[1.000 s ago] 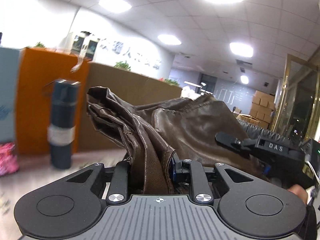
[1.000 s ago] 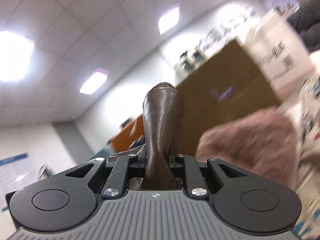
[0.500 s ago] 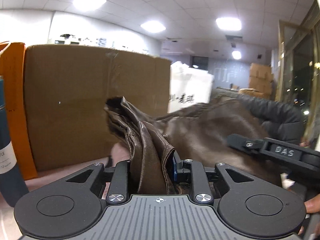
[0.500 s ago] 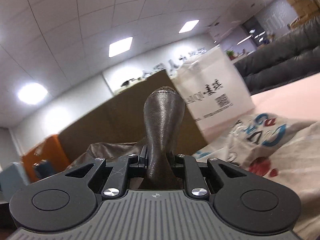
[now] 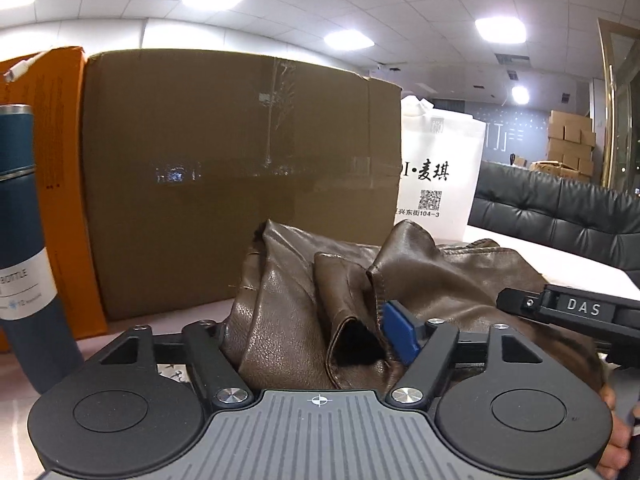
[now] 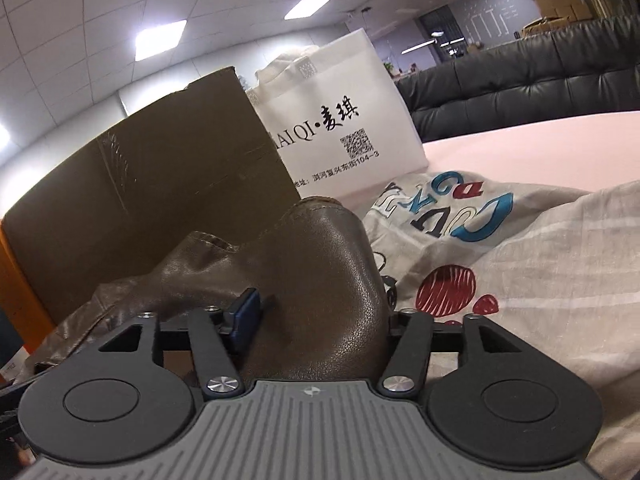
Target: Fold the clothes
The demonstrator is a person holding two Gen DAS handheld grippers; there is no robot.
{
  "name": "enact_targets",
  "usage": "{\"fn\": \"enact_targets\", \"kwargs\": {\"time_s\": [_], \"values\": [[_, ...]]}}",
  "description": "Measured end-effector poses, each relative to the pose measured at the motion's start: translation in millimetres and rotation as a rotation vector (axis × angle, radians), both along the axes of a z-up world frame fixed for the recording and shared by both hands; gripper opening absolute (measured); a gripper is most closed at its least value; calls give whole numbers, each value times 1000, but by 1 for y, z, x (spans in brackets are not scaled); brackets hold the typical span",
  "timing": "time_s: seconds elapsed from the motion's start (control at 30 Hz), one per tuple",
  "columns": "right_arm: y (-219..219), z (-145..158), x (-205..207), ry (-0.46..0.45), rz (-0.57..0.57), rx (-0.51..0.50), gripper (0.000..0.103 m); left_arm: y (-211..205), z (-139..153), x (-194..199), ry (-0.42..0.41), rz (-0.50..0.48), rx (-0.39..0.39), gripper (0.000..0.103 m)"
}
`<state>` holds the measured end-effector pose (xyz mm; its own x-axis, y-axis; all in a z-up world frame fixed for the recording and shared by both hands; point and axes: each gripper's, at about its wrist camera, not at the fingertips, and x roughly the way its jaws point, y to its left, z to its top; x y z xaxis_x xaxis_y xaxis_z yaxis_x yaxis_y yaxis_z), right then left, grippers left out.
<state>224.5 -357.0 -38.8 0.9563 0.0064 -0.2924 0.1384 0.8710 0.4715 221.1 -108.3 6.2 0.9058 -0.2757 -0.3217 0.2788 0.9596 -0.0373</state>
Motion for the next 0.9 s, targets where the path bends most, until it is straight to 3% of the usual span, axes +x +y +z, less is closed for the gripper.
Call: {"fn": "enact_targets", "kwargs": {"time_s": [0.03, 0.07, 0.2, 0.27, 0.4, 0.5, 0.67, 0.9], "values": [[-3, 0, 0, -1, -12, 20, 81, 0, 1, -2, -7, 4, 7, 80], [-6, -1, 1, -2, -24, 40, 88, 1, 2, -3, -19, 13, 21, 86], [-12, 6, -14, -71, -30, 120, 103, 4, 10, -21, -57, 39, 73, 90], [-12, 10, -29, -164, -58, 116, 103, 9, 14, -36, -74, 47, 89, 99], [-4, 18, -57, -308, -128, 36, 103, 15, 21, -56, -108, 75, 78, 101], [6, 26, -76, -355, -131, -3, 103, 25, 27, -72, -129, 90, 78, 103], [40, 41, -102, -329, 26, -30, 103, 50, 32, -101, -133, 108, 62, 103], [100, 32, -135, -95, 93, -75, 103, 84, 24, -132, -90, 162, -22, 103]]}}
